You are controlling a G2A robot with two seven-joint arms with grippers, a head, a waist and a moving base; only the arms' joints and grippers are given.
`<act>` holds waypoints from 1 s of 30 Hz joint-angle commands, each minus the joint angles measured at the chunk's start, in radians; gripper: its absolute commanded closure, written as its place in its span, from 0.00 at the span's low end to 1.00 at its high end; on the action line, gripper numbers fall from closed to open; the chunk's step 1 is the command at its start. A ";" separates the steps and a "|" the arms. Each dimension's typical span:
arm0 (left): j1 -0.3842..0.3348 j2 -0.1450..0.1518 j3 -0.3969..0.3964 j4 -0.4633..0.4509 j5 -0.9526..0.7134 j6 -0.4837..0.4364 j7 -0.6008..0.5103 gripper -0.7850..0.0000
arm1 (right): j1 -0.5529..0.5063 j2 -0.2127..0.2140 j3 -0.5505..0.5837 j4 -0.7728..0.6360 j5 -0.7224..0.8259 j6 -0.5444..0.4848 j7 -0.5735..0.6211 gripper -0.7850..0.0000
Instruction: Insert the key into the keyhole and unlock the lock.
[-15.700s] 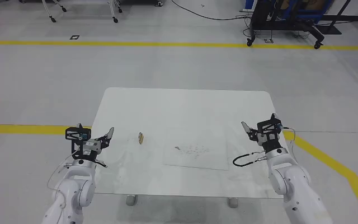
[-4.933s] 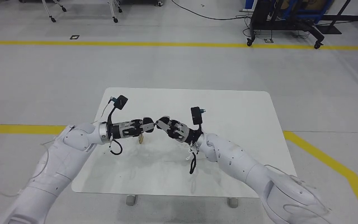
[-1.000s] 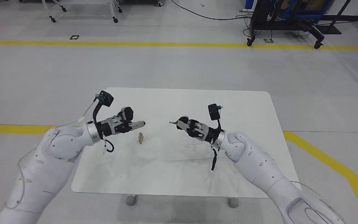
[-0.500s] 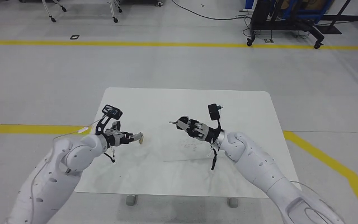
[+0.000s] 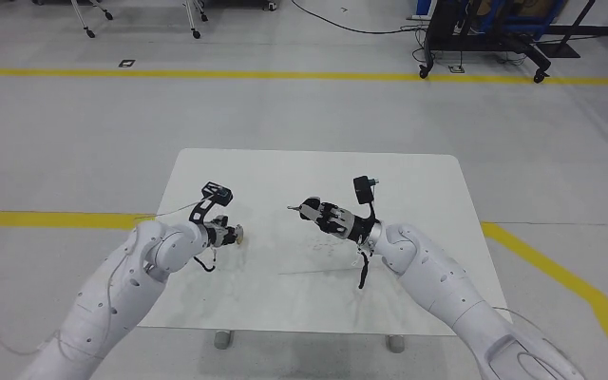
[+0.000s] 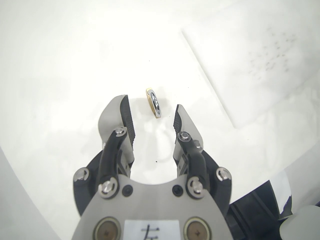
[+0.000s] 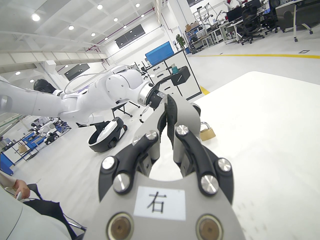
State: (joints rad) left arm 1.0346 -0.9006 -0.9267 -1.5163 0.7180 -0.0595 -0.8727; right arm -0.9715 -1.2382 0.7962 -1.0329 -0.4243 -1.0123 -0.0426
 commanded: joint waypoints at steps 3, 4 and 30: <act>-0.025 -0.015 0.027 0.023 0.014 0.017 -0.015 0.60 | 0.000 0.000 0.000 0.000 0.000 0.000 0.000 1.00; -0.031 -0.018 0.031 0.031 0.013 0.017 -0.014 0.61 | 0.000 0.000 0.000 0.000 0.000 0.000 0.000 1.00; -0.133 -0.084 0.103 0.175 0.015 -0.012 -0.050 1.00 | 0.000 0.000 0.000 0.000 0.000 0.000 0.000 1.00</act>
State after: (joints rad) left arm 0.9019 -0.9829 -0.8227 -1.3453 0.7294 -0.0745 -0.9301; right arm -0.9715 -1.2382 0.7962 -1.0329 -0.4243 -1.0123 -0.0426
